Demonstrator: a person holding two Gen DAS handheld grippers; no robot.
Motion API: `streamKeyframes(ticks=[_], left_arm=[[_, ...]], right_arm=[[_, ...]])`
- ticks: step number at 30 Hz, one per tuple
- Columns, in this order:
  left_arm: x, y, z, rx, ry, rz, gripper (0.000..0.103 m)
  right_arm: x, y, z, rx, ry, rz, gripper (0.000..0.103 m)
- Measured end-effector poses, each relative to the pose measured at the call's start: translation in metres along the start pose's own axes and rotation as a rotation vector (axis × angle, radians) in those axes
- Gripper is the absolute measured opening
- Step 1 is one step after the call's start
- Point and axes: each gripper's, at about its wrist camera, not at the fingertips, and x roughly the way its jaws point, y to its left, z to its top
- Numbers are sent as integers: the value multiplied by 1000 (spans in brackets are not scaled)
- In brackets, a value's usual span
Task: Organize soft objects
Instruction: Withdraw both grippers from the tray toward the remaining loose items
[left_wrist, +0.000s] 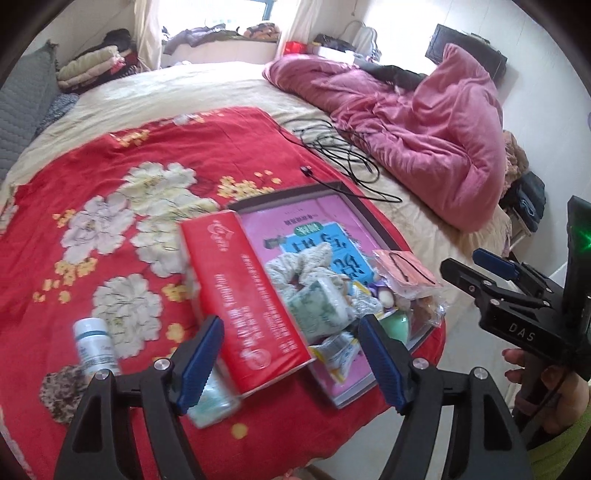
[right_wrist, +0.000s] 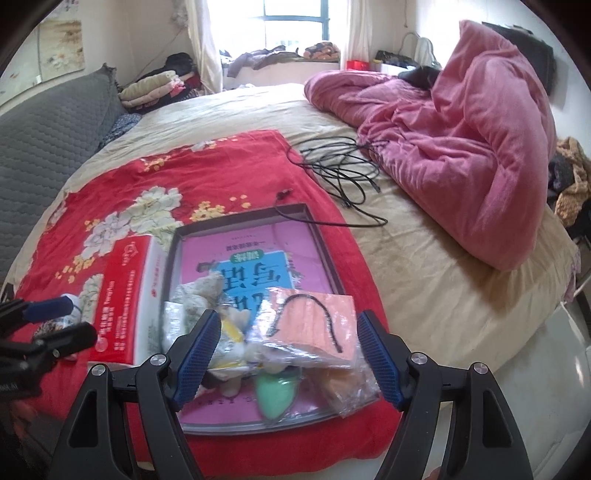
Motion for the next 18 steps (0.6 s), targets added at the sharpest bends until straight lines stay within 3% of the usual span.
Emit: streamKeyframes(ticks=[18], left_arm=[[-80,84,-38,-122,-96,78,77]], right_arm=[[-40,111,-2,-163,-62,96,79]])
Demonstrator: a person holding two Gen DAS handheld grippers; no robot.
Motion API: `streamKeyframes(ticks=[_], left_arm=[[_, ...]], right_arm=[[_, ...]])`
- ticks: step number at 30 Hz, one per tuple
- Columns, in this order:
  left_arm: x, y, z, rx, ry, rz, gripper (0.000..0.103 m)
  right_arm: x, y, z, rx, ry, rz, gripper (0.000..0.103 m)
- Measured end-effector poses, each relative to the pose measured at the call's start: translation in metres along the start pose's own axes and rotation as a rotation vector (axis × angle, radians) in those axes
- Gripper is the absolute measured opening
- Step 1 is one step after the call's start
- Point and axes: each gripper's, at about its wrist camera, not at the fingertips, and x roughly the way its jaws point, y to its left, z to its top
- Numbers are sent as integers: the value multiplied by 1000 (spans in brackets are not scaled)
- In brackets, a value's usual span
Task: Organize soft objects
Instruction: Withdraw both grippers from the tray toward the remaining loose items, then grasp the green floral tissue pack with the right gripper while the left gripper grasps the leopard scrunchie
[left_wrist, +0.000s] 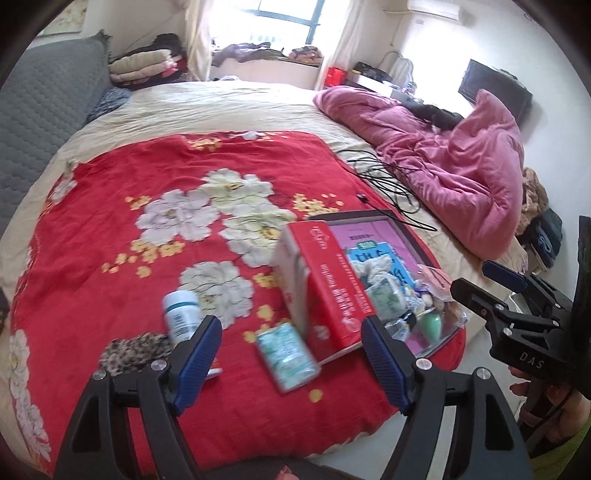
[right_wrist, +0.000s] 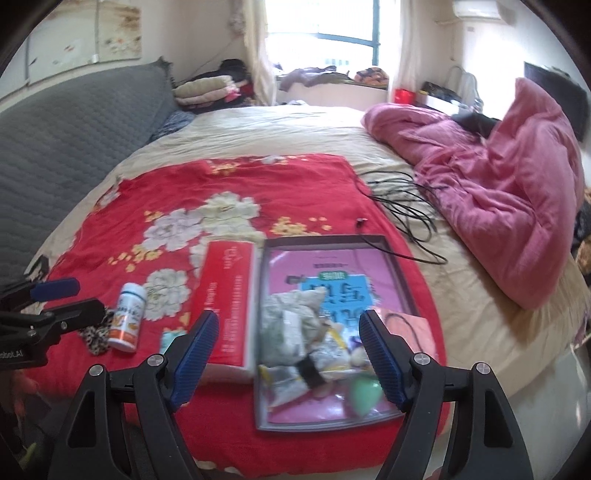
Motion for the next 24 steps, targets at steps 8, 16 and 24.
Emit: streamKeyframes(ticks=[8,16,24], left_arm=[[-17,45,-20,-64,-6,43,77],[-25,84,-41,-118,3,66,77],[-29,117,-63,-161,24,93,77]], right_arm=[[-4,45,5,-75,-7,33,79],[-2,85,3,-132,5,56,79],[15,131,-7,-194,45,111,79]])
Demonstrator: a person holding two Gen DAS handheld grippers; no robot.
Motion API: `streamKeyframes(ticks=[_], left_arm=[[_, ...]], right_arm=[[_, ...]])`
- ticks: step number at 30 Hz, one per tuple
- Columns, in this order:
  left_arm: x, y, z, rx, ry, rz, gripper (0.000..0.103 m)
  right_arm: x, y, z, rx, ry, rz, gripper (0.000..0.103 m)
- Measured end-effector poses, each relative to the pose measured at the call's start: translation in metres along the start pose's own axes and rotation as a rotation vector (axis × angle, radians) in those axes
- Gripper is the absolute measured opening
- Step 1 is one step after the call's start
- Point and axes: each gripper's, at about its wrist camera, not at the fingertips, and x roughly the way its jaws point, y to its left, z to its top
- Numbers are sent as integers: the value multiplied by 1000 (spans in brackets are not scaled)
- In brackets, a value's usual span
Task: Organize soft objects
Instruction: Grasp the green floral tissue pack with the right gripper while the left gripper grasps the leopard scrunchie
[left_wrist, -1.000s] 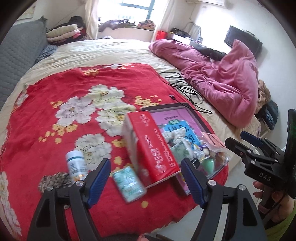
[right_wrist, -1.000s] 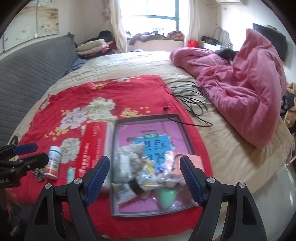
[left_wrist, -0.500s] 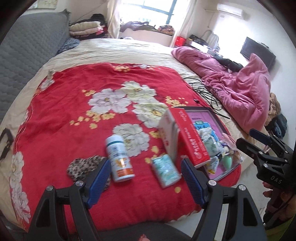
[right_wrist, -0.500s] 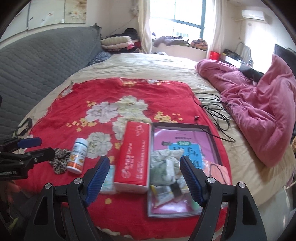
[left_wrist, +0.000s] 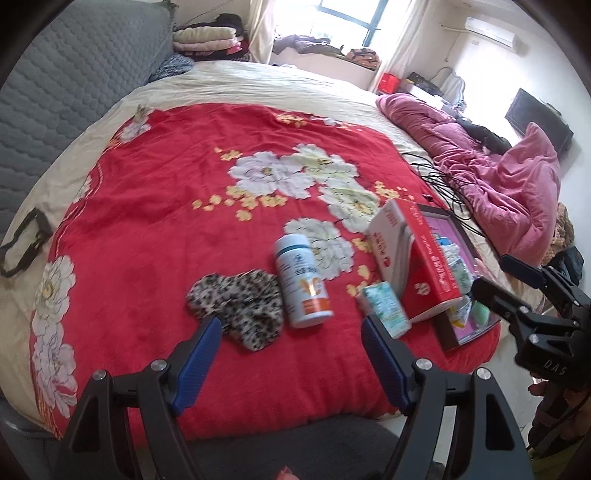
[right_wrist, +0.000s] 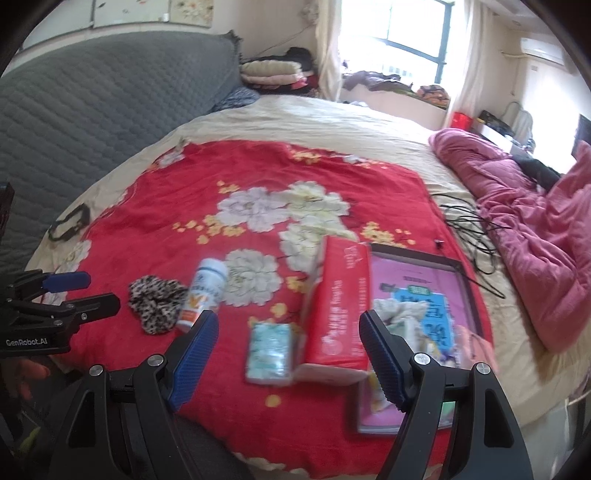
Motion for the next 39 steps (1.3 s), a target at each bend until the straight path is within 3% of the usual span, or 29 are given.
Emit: streamKeyframes(ticks=[7,21,26,32,39], left_arm=[[13,24,-9,-35,38,26,77],[66,49,-12,-57,132,51,77],[84,59,-10,-75,153,53,77],[97,64,-6,-81,162,45,77],[108,63,-2,-68,172,34,77]], right_arm=[[46,33,-13,-54,86,-7,79],[131,52,-32,-24,253,-79,79],[155,56,-32,-40,300,-137,79],[178,58,-36,-62,348,-268,79],[196,63,-37,-94,346,-372,79]])
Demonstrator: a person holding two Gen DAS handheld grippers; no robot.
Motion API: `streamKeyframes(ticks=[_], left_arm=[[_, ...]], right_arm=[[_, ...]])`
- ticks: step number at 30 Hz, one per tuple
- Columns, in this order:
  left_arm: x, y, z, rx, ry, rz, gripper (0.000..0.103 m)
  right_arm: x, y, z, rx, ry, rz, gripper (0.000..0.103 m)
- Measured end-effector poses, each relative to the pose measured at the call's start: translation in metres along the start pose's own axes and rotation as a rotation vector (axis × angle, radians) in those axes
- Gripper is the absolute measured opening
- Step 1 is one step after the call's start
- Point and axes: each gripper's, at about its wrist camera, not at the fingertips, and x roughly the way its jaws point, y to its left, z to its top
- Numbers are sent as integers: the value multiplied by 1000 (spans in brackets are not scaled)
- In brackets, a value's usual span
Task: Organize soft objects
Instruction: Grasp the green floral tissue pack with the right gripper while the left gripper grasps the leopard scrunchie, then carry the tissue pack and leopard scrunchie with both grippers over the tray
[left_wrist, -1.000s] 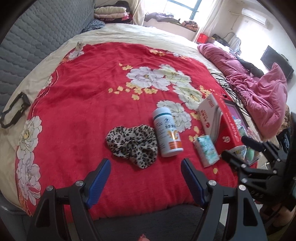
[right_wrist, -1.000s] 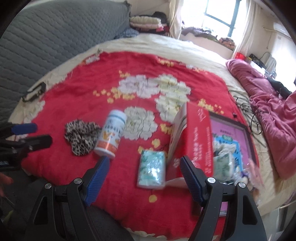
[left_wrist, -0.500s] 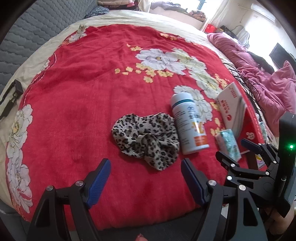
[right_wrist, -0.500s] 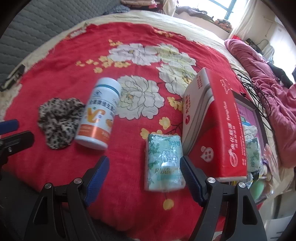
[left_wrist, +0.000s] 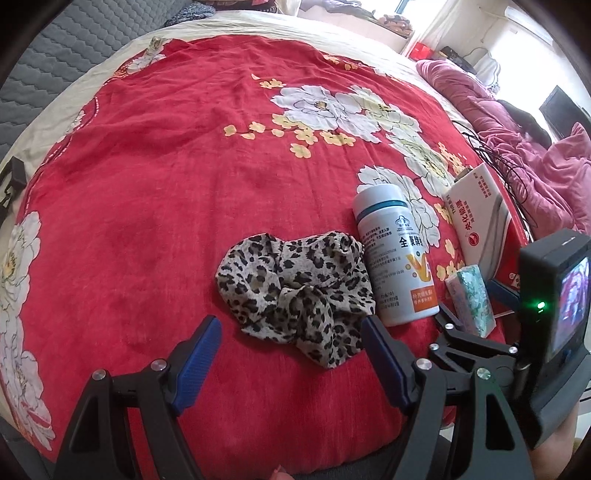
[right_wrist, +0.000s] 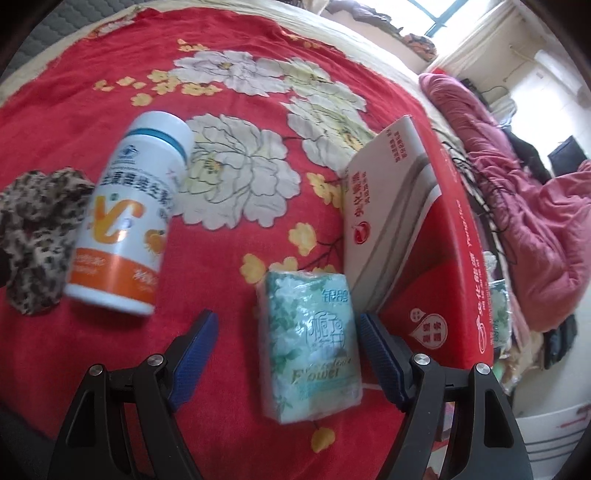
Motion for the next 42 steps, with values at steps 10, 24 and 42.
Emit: streamKeyframes(ticks=[10,24,42], left_arm=[[9,-3,3,-7,5,-14,77],[24,-2,3,-3,27,9,77],[22,-11,19,-19,-27,45,8]], right_arm=[[5,-2,0,-12,15,-50,55],[-31,-42,-31,122,-65,251,30],[-59,-64,-21,167,-131,353,30]])
